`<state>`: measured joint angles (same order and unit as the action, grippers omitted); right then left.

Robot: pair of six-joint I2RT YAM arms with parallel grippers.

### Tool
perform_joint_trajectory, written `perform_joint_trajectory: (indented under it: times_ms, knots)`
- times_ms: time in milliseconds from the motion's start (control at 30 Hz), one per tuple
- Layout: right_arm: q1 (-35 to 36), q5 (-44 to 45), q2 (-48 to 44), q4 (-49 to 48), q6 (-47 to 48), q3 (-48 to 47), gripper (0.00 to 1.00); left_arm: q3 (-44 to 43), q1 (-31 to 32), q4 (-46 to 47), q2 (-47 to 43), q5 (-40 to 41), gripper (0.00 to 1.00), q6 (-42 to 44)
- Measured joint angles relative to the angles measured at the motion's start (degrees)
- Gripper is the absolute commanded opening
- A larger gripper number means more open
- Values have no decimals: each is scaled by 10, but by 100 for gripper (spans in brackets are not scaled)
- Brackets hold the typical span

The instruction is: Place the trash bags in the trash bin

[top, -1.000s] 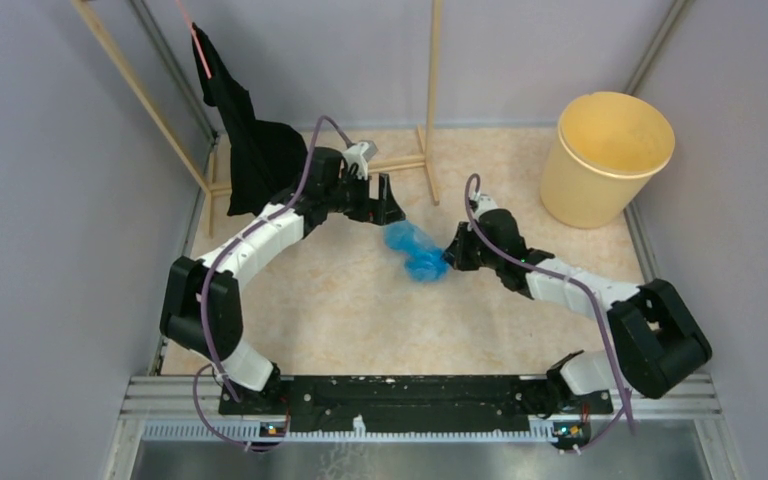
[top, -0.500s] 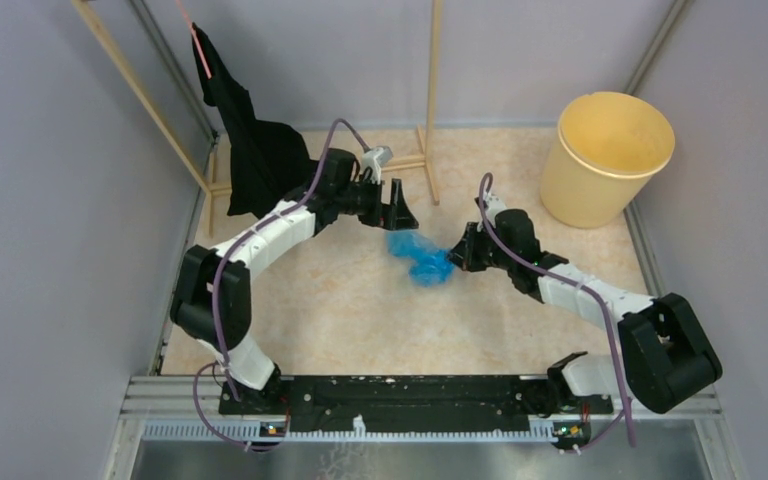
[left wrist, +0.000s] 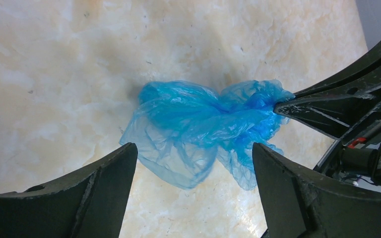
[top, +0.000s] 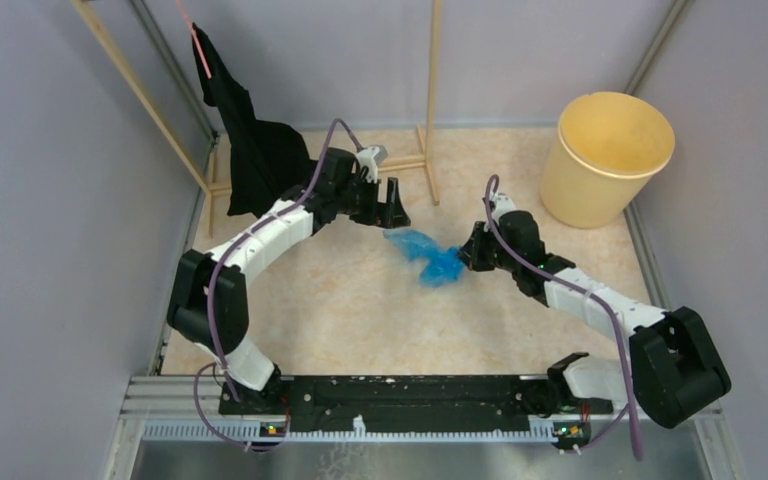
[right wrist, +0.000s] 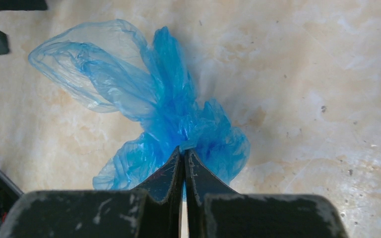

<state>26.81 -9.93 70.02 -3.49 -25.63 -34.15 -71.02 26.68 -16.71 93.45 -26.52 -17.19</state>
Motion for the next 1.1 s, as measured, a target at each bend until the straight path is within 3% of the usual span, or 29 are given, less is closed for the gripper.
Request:
perform_joint_trajectory:
  times_ms: [300, 533, 633, 733, 867, 1000, 1067, 1100]
  knots:
    - [0, 36, -14, 23, 6, 0, 0, -7, 0, -12, 26, -7, 99, -3]
    - [0, 56, -39, 28, 10, 0, 0, -36, 0, -43, 76, -6, 98, 0]
    - [0, 61, -43, 29, 11, 0, 0, -53, 0, -55, 111, -9, 93, 4]
    - [0, 64, -46, 29, 12, 1, 0, -64, 0, -63, 149, -22, 81, 6]
    - [0, 64, -48, 26, 12, 8, 0, -66, 0, -68, 190, -61, 51, 1]
    - [0, 64, -49, 28, 12, 20, 0, -66, 1, -67, 205, -88, 12, -10]
    - [0, 65, -49, 31, 13, 24, 0, -66, 1, -63, 199, -83, 0, -7]
    - [0, 68, -49, 31, 16, 26, 1, -66, 1, -63, 195, -76, 0, -6]
